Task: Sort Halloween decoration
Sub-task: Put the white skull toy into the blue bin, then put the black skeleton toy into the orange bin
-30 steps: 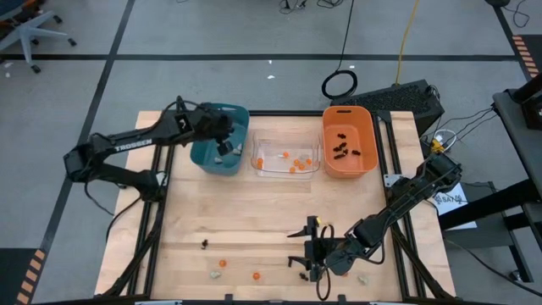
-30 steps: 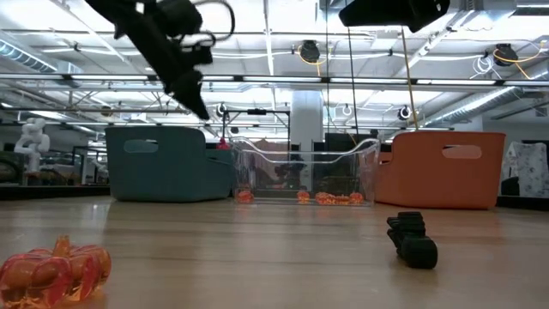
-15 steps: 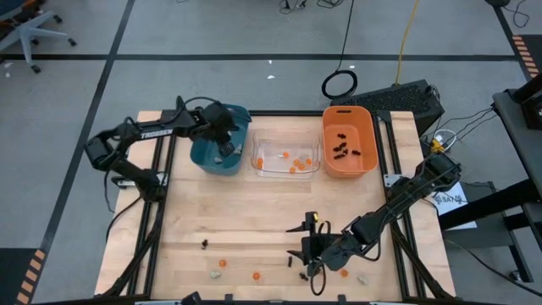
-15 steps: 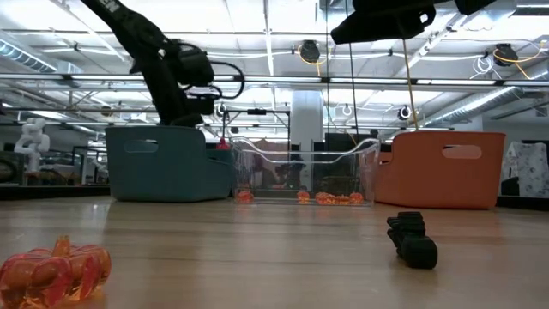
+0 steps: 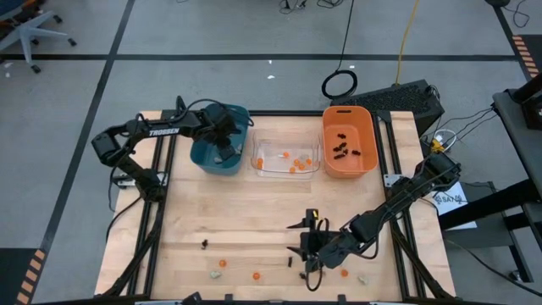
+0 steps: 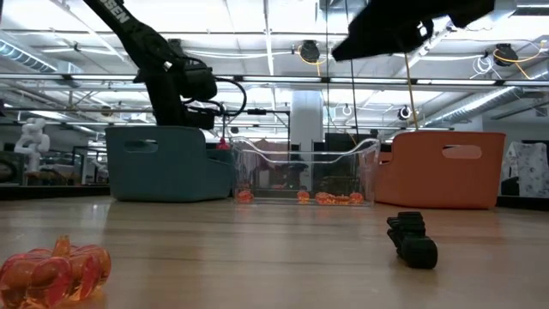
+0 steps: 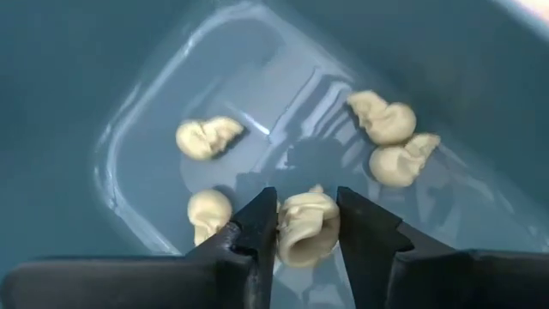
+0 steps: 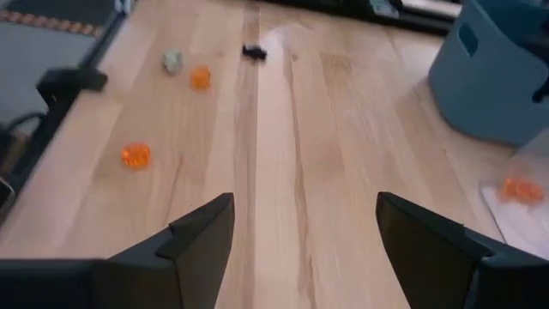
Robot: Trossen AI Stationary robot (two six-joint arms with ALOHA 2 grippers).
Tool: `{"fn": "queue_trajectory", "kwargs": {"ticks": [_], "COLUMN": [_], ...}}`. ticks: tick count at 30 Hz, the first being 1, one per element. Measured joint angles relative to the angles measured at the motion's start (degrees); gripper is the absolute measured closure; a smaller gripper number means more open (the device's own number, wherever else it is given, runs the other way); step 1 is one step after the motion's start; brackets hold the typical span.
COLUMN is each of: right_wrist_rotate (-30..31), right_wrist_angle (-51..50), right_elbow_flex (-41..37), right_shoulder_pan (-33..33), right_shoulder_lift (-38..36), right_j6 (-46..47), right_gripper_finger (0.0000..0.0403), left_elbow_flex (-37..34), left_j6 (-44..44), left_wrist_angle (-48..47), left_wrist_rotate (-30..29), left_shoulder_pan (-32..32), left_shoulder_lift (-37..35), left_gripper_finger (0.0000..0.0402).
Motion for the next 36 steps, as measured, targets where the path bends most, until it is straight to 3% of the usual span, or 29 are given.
{"fn": "queue_trajectory", "kwargs": {"ticks": [8,14,19,28,36], "right_wrist_rotate": [-0.2,-0.4,-6.9,-13.9,-15.2], "right_wrist_angle": [-4.6,-4.5,-5.2,-7.8,-12.0], "right_elbow_flex": [0.0,0.0,0.0,0.0,0.0], "right_shoulder_pan": [0.4,2.2,3.0,3.5,4.9], "right_shoulder_lift": [0.0,0.0,0.0,0.0,0.0], "right_j6": [3.5,2.2,6.8,13.6,20.1], "right_gripper_finger": [0.0135,0.0135,0.0135,0.0135,0.0135], "left_elbow_flex": [0.1,4.6,7.4,7.2,5.9], "left_j6": [-2.6,-4.4,-7.0,-10.6,-14.3], "left_wrist_angle": [-2.1,-10.3,-17.0,-17.7,-17.4], "left_wrist_rotate": [-3.1,-3.2,-3.2,-3.6,-10.0], "left_shoulder_pan": [0.0,-1.8,-6.7,-27.4,-52.2], "left_shoulder_lift": [-1.0,-5.7,-13.1,-25.6,-25.8], "left_gripper_finger": [0.0213,0.0206,0.0205,0.0205,0.0205]}}
